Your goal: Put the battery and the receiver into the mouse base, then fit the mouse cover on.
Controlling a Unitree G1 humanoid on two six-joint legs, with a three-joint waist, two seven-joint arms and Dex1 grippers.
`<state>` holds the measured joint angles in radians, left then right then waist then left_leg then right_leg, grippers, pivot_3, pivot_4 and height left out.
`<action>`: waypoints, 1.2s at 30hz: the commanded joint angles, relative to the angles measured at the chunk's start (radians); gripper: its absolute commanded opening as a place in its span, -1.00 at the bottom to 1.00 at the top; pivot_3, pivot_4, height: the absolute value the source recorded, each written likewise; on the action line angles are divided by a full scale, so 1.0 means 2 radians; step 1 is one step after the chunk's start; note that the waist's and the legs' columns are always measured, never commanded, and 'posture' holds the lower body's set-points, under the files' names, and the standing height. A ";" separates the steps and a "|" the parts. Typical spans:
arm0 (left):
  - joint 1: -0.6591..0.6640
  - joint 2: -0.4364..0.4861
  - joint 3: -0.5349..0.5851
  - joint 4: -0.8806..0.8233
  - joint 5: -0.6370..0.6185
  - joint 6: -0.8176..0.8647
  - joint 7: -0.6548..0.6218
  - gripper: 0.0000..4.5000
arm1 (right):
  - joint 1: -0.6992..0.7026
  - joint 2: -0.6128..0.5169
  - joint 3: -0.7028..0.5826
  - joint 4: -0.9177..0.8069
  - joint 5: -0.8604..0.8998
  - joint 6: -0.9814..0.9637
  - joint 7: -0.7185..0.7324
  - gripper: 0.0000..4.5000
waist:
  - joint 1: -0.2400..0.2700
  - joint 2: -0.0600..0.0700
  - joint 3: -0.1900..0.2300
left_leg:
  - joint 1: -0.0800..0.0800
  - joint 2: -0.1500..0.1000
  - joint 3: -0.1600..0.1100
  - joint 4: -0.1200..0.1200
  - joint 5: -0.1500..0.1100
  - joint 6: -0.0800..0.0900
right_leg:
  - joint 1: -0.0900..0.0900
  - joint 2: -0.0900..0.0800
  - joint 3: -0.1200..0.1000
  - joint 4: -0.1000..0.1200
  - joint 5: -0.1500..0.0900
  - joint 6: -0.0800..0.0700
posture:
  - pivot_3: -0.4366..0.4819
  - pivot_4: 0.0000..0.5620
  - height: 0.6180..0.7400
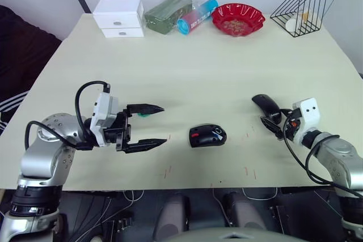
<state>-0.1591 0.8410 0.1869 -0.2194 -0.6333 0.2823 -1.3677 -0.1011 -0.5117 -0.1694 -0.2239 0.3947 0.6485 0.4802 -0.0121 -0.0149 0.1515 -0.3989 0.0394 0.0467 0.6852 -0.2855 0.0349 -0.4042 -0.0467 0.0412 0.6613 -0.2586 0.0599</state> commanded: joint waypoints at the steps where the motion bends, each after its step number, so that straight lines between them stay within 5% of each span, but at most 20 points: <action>1: -0.002 0.006 0.012 -0.019 -0.012 0.004 0.004 0.96 | -0.011 0.000 -0.004 0.000 -0.003 -0.003 -0.004 1.00 | 0.000 0.000 0.000 | 0.000 0.000 0.000 0.000 0.000 0.000 | 0.000 0.000 0.000 0.000 0.000 0.000 | -0.05 -0.47 1.00; 4: -0.002 0.005 0.012 -0.021 -0.011 0.004 0.005 1.00 | -0.013 -0.001 -0.004 0.002 -0.006 -0.004 -0.004 0.78 | 0.000 0.000 0.000 | 0.000 0.000 0.000 0.000 0.000 0.000 | 0.000 0.000 0.000 0.000 0.000 0.000 | -0.05 -0.47 1.00; 9: -0.001 0.004 0.011 -0.022 -0.011 0.004 0.006 1.00 | -0.012 -0.001 -0.004 0.003 -0.009 -0.003 -0.003 -0.01 | -0.001 0.000 0.000 | 0.000 0.000 0.000 0.000 0.000 0.000 | 0.000 0.000 0.000 0.000 0.000 0.000 | -0.05 -0.47 1.00; 21: -0.006 0.006 0.008 -0.015 -0.006 0.000 -0.001 1.00 | -0.003 -0.032 0.007 -0.015 -0.018 -0.021 0.039 -0.01 | 0.000 0.000 0.000 | 0.000 0.000 0.000 0.000 0.000 0.000 | 0.000 0.000 0.000 0.000 0.000 0.000 | -0.05 -0.47 1.00; 29: -0.004 0.010 0.007 -0.010 0.000 -0.007 -0.013 1.00 | -0.017 -0.108 0.039 -0.053 0.020 -0.021 0.170 -0.01 | -0.001 0.000 0.001 | 0.000 0.000 0.000 0.000 0.000 0.000 | 0.000 0.000 0.000 0.000 0.000 0.000 | -0.05 -0.47 1.00; 36: 0.000 0.021 0.004 -0.005 0.007 -0.018 -0.033 1.00 | -0.097 -0.184 0.125 -0.078 0.017 -0.041 0.312 -0.01 | -0.001 0.000 0.003 | 0.000 0.000 0.000 0.000 0.000 0.000 | 0.000 0.000 0.000 0.000 0.000 0.000 | -0.05 -0.47 1.00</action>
<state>-0.1586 0.8646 0.1854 -0.2221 -0.6199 0.2676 -1.4192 -0.2750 -0.8672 0.0561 -0.3528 0.4361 0.5855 1.0636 -0.0137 -0.0150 0.1571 -0.3985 0.0402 0.0467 0.6849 -0.2855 0.0349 -0.4045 -0.0464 0.0408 0.6610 -0.2586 0.0598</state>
